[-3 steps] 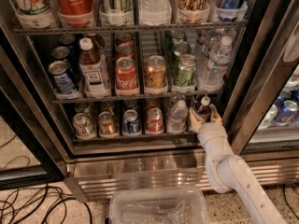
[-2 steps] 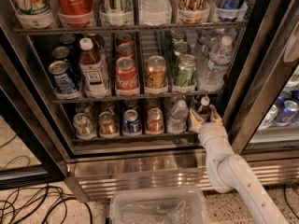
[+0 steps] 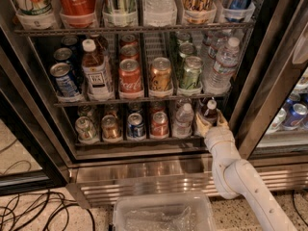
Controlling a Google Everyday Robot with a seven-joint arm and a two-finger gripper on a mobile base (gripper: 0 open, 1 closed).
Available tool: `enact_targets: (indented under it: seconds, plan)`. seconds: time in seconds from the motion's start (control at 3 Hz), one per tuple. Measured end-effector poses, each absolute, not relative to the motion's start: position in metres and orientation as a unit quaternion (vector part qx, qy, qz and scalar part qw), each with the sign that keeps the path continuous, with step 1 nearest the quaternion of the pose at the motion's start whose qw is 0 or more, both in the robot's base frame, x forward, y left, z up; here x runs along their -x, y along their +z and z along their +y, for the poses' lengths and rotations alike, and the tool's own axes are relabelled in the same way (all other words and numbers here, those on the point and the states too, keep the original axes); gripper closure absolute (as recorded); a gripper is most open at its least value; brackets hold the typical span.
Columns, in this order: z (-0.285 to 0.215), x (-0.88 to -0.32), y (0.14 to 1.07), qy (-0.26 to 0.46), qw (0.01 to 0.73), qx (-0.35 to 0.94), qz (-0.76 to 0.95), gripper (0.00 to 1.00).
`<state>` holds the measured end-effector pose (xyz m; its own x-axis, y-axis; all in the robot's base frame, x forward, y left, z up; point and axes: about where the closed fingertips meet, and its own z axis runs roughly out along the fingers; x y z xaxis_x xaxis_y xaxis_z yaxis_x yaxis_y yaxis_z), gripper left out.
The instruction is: Pick blue plastic bottle from bottom shelf of fridge
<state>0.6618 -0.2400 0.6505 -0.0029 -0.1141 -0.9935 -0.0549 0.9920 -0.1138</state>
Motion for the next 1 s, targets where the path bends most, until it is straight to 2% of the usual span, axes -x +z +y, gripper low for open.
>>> enact_targets:
  seconds: [0.33, 0.67, 1.0]
  plan:
    - [-0.240, -0.662, 0.650, -0.021, 0.704, 0.060, 0.708, 0.95]
    - [-0.240, -0.657, 0.656, -0.024, 0.713, 0.056, 0.698, 1.00]
    - [-0.240, -0.650, 0.663, -0.022, 0.722, 0.053, 0.690, 1.00]
